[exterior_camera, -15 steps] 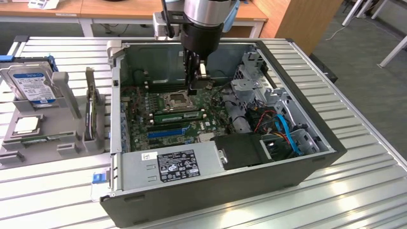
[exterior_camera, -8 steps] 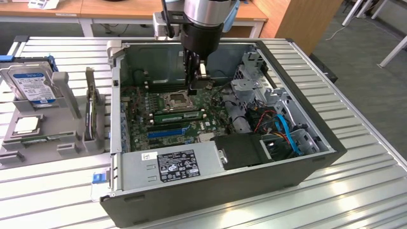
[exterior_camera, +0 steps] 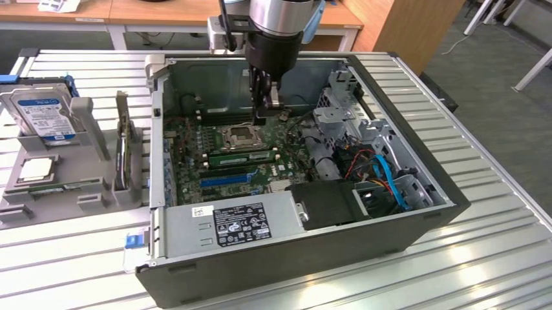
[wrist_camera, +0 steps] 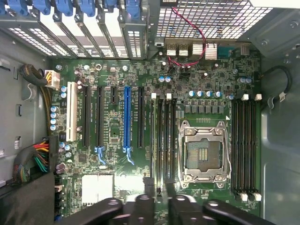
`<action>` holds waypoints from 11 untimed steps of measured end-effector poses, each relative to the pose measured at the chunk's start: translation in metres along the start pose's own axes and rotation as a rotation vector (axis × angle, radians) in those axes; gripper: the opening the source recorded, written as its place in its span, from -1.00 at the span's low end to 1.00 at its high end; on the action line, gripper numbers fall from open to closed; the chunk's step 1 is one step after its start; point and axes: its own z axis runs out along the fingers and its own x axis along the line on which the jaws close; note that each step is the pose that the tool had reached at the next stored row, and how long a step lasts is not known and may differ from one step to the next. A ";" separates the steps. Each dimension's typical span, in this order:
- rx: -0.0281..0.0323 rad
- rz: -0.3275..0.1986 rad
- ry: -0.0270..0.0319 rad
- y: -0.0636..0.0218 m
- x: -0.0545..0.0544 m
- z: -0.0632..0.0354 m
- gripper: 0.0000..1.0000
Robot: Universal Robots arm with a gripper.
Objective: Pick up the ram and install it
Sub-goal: 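Press down the ram until it locks into place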
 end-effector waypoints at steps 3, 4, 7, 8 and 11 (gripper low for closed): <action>0.0000 0.000 0.0000 0.0000 0.000 0.0000 -0.76; 0.0000 0.000 -0.0001 0.0000 0.000 0.0000 -0.80; 0.0000 0.000 -0.0001 0.0000 0.000 0.0000 -0.80; 0.0000 0.000 0.0000 0.0000 0.000 0.0000 -0.80; 0.0000 0.000 0.0000 -0.0003 0.000 0.0000 -0.80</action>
